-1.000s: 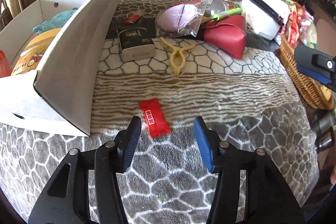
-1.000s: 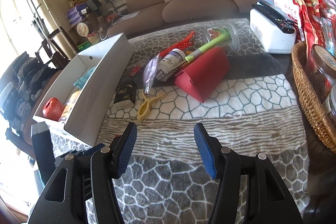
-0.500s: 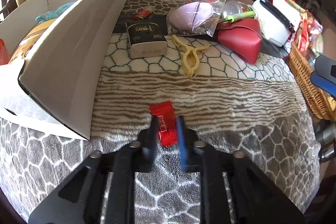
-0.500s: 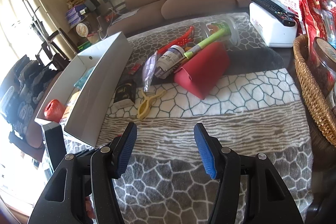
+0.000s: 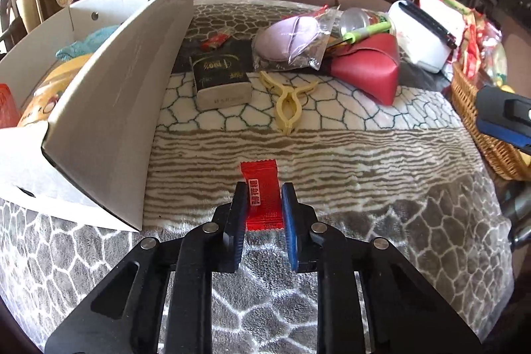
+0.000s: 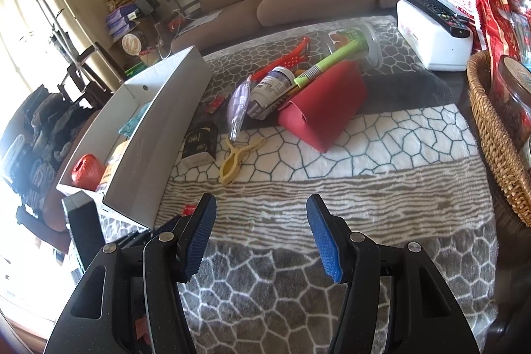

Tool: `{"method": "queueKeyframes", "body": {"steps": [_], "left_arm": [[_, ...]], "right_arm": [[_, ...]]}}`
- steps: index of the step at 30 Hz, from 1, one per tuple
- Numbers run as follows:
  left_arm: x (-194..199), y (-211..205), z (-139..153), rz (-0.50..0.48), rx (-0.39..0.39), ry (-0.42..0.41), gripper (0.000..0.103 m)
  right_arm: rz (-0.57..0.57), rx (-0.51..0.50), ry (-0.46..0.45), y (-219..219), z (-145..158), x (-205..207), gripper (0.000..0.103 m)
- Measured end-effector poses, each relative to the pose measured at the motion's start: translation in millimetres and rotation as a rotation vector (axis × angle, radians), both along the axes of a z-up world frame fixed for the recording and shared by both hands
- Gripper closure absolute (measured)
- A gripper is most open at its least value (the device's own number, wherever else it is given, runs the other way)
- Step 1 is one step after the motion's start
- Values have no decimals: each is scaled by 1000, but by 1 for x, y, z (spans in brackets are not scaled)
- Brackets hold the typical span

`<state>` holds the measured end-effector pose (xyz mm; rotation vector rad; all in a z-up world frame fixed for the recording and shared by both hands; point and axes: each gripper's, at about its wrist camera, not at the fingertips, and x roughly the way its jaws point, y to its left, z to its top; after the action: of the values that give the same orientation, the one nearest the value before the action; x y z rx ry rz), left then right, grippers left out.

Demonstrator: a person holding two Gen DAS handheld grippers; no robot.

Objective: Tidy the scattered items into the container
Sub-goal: 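Lower the left tool onto the small red snack packet and close it, then carry the red packet over the white box with the left tool while the right tool grasps the yellow clothespin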

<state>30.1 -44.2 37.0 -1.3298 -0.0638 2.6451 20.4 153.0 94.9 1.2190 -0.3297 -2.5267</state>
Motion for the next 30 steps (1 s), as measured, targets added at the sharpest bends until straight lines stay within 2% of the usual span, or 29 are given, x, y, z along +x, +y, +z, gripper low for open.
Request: {"method": "queueKeyframes", "body": {"steps": [3,7,10,13,16,22,27,30], "left_arm": [[8,-3,24,-21,51,32,85],[15,-23,74,-32,104,94,84],[11,-55,107,-2,104,129,84],[5,-94,124,61,88,142,84],[1,-131,129,123,64,143,84],[-10,-177,114,203,58,105,84],[-25,-196,100,233,72,88,84],[-32,-202,92,236,83,79,84]], "right_arm": [[3,-1,-3,-2,0,0,44],[14,-2,-2,-9,1,1,44],[31,4,-7,-16,-1,1,44],[52,7,2,-26,0,0,44],[72,2,36,-39,8,1,44],[112,53,90,-71,14,-6,44],[123,87,31,-92,-13,-39,44],[116,148,-2,-109,-39,-66,44]]}}
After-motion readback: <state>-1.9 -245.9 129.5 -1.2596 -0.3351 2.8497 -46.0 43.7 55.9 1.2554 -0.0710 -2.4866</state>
